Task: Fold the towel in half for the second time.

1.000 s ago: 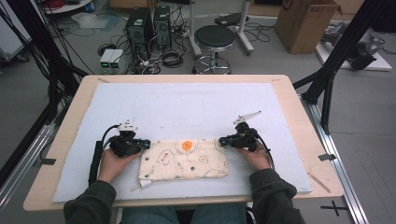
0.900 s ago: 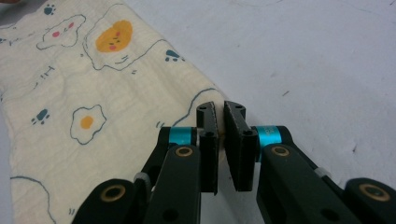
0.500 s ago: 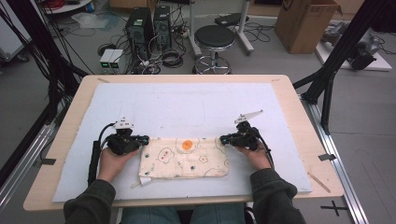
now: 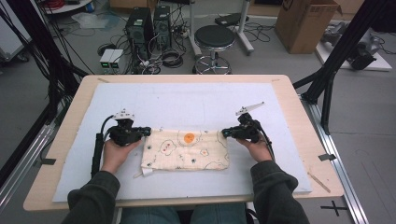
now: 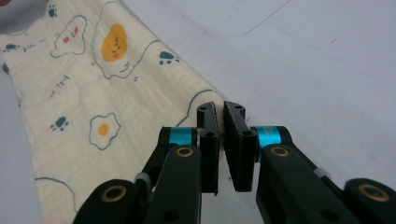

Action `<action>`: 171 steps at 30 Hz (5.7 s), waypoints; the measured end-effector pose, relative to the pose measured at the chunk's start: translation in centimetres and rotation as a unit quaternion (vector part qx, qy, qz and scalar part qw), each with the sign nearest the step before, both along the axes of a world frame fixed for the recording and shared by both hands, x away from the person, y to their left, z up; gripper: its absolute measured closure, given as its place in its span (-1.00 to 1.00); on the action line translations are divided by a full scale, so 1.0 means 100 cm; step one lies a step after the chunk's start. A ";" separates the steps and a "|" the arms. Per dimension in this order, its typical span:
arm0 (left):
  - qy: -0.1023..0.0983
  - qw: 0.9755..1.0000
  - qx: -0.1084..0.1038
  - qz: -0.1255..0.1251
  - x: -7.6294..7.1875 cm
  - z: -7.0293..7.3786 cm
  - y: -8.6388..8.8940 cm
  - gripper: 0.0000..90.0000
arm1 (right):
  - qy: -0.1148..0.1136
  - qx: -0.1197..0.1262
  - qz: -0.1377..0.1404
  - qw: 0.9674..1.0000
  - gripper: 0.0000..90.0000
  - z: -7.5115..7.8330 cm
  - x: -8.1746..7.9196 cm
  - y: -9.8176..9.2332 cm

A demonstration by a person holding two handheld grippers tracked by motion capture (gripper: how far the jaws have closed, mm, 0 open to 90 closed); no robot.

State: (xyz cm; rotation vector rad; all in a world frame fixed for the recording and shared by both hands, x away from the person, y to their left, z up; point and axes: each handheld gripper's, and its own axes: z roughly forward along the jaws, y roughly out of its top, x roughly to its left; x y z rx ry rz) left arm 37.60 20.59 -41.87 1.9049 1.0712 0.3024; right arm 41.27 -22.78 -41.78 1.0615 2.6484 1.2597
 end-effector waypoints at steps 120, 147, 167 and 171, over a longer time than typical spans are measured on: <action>-0.005 0.994 0.018 -0.109 -0.066 -0.014 0.005 0.48 | -0.004 0.018 0.050 0.999 0.66 -0.011 -0.056 -0.016; 0.009 0.986 0.047 -0.158 -0.033 0.001 -0.062 0.90 | 0.000 -0.008 0.114 0.993 0.78 0.007 -0.029 0.074; 0.001 0.985 0.067 -0.156 -0.049 -0.008 -0.052 0.74 | -0.025 -0.033 0.133 0.990 0.71 -0.011 -0.051 0.071; -0.002 0.990 0.050 -0.134 -0.046 -0.003 -0.035 0.73 | -0.036 -0.017 0.124 0.991 0.62 -0.003 -0.049 0.063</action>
